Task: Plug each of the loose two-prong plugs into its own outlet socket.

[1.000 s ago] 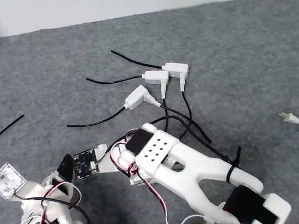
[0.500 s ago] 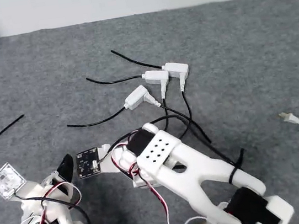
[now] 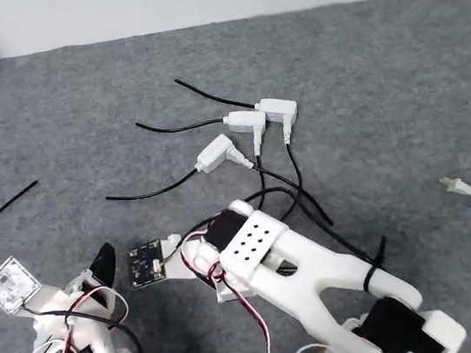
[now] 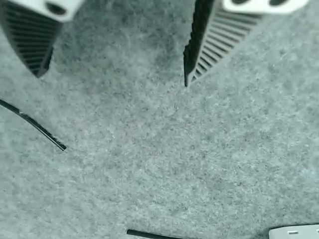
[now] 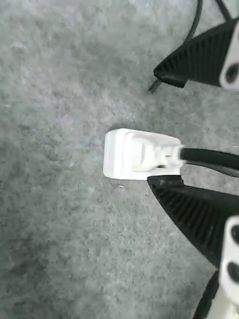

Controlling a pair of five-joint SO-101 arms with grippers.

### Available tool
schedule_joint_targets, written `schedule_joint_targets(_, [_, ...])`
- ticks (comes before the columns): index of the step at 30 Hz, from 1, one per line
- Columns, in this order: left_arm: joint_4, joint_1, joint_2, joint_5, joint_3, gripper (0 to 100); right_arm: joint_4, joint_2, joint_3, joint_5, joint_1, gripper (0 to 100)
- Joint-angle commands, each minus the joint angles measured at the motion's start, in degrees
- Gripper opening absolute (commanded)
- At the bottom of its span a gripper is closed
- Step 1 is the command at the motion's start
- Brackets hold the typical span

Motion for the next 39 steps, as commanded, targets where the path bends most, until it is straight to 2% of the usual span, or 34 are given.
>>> schedule_joint_targets(1, [0.5,0.3,-0.6,-0.4,-0.5,39,-3.8,1.6,0.7,-0.4,0.0,27.7])
schedule_joint_targets(10, [0.4,0.3,-0.6,-0.4,-0.5,39,-6.7,9.9,1.7,-0.4,3.3,25.2])
schedule_joint_targets(12, [0.4,0.3,-0.6,-0.4,-0.5,39,-7.1,11.9,1.7,-0.1,3.7,17.4])
schedule_joint_targets(14, [0.4,0.3,-0.6,-0.4,-0.5,39,-7.2,13.1,1.3,0.0,3.7,1.9])
schedule_joint_targets(15, [0.4,0.3,-0.6,-0.4,-0.5,39,-7.0,13.3,1.2,-0.1,3.7,0.0])
schedule_joint_targets(16, [0.4,0.3,-0.6,-0.4,-0.5,39,-6.5,13.1,1.0,0.0,3.7,3.7])
schedule_joint_targets(18, [0.4,0.3,-0.6,-0.4,-0.5,39,-4.9,11.4,0.4,0.1,3.8,0.2])
schedule_joint_targets(25, [0.4,0.3,-0.6,-0.4,-0.5,39,8.3,-4.3,-9.8,5.1,7.3,0.8])
schedule_joint_targets(28, [0.4,0.3,-0.6,-0.4,-0.5,39,12.4,-6.9,-16.4,7.5,11.6,0.8])
schedule_joint_targets(31, [0.4,0.3,-0.6,-0.4,-0.5,39,11.8,-6.9,-22.0,7.7,18.5,0.8])
schedule_joint_targets(36, [0.4,0.3,-0.6,-0.4,-0.5,39,5.5,-6.9,-29.2,7.7,31.3,0.8])
schedule_joint_targets(39, [0.4,0.3,-0.6,-0.4,-0.5,39,-1.8,-6.5,-30.3,7.9,36.7,0.8])
